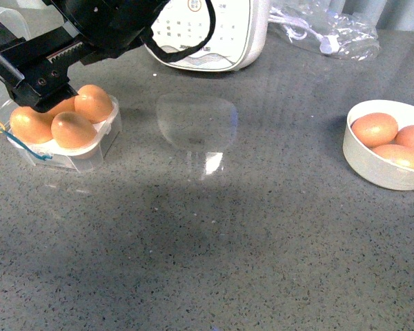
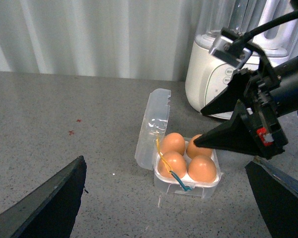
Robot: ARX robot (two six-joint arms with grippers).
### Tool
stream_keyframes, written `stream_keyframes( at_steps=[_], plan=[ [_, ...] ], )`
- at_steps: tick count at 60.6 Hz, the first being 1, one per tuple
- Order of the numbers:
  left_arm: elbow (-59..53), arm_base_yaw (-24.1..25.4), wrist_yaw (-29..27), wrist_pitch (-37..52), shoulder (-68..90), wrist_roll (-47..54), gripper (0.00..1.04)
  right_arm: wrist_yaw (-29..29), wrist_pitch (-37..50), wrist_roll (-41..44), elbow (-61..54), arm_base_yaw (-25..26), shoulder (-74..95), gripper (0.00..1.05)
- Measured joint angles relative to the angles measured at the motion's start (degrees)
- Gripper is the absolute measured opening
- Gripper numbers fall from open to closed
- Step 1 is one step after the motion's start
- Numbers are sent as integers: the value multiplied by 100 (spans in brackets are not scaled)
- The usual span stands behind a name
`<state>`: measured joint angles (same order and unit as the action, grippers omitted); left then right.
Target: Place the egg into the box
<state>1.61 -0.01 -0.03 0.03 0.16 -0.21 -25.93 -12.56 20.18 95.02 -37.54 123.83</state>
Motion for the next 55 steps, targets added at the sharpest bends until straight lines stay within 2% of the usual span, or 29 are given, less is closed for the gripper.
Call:
stream_keyframes(
  at_steps=[5,15,20,22,23,24,25,26,29,31,34,39,52,55],
  plan=[
    [0,0,0,0,0,0,98,264,748,-452,-632,186,-527,97],
    [0,0,0,0,0,0,98,776,1572,-907,-1707,516,-1429,97],
    [0,0,0,0,0,0,98,1226,2083,-1174,-2341,699,-1875,97],
    [0,0,-2,0,0,2,98,2096,2876,-1368,-2793,693,-2039,93],
    [0,0,-2,0,0,0,98,2243,3134,-1421,-2920,693,-2079,91],
    [0,0,-2,0,0,0,98,2970,3668,-1521,-3187,699,-2159,88],
    [0,0,0,0,0,0,98,3241,3912,-1576,-3314,713,-2197,86],
    [0,0,11,0,0,2,98,3788,4393,-1644,-3585,732,-2275,82],
    [0,0,7,0,0,0,98,4675,5344,-1764,-4247,831,-2520,74],
    [0,0,-7,0,2,0,98,4999,5768,-1816,-4614,916,-2691,68],
    [0,0,-7,0,2,0,98,5097,6172,-1860,-5060,1058,-2951,61],
    [0,0,0,0,0,0,98,4909,6572,-1917,-5893,1399,-3550,45],
    [0,0,-4,0,0,0,98,4280,6760,-1943,-7285,1998,-4562,8],
    [0,0,-2,0,0,0,98,4133,6760,-1943,-7514,2109,-4778,3]
  ],
)
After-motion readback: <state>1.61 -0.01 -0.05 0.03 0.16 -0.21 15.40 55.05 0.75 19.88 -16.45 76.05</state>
